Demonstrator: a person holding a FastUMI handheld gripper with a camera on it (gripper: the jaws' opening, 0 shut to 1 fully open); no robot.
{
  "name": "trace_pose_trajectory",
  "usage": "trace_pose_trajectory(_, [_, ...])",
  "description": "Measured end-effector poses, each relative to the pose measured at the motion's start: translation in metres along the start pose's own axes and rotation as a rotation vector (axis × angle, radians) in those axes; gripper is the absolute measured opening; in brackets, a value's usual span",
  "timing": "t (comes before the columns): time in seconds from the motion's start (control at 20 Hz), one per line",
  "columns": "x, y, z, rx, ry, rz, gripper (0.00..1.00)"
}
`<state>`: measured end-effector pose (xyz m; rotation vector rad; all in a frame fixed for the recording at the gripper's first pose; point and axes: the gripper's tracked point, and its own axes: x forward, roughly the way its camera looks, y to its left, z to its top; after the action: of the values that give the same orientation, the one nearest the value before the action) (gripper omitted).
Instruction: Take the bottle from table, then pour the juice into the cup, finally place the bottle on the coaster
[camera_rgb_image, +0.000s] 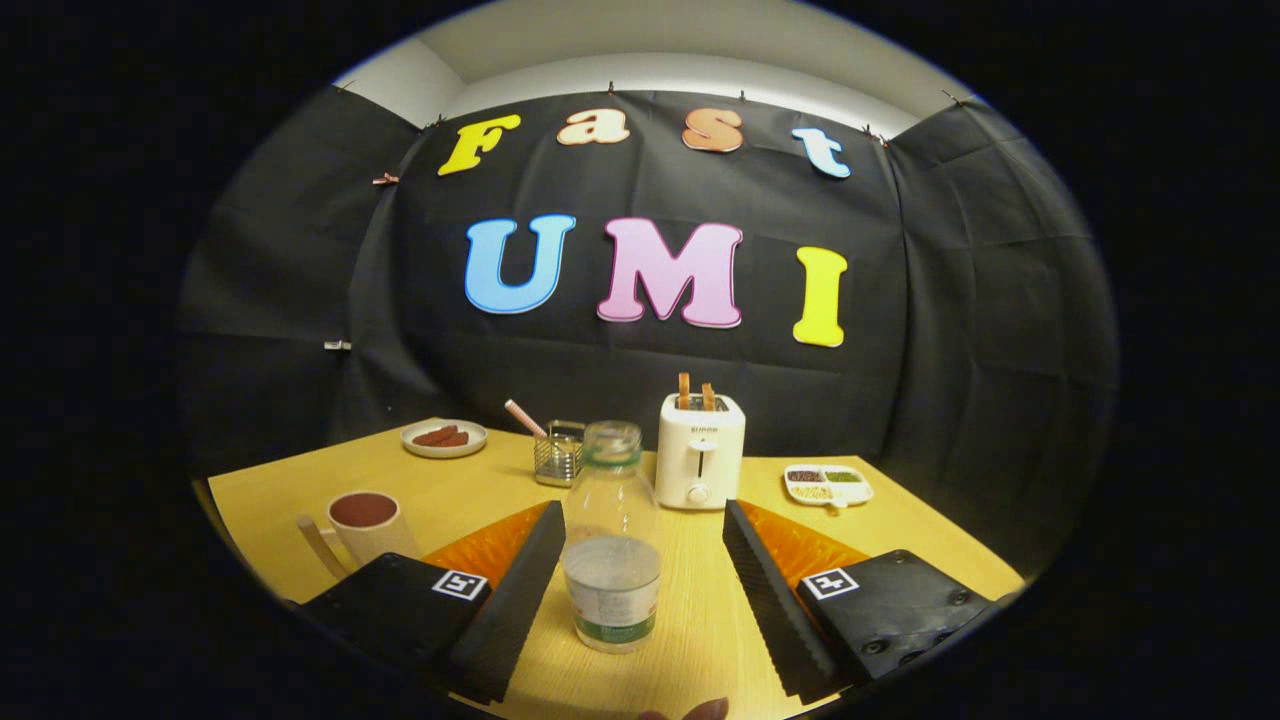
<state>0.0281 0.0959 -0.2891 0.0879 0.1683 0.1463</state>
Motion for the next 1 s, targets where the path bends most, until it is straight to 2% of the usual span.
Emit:
trace_pose_trajectory(0.25, [0.024,0.015,-0.04,-0.043,0.03,0.014,0.98])
trace_pose_trajectory(0.4, [0.038,0.018,-0.057,-0.023,0.081,0.013,0.97])
trace_pose_trajectory(0.55, [0.042,0.015,-0.058,-0.004,0.101,-0.012,0.8])
trace_pose_trajectory(0.6, [0.042,0.015,-0.057,-0.011,0.12,-0.014,0.77])
trace_pose_trajectory(0.8, [0.038,-0.001,-0.034,-0.137,0.15,-0.108,0.7])
trace_pose_trajectory(1.0, [0.037,0.004,0.01,-0.38,0.126,-0.108,0.7])
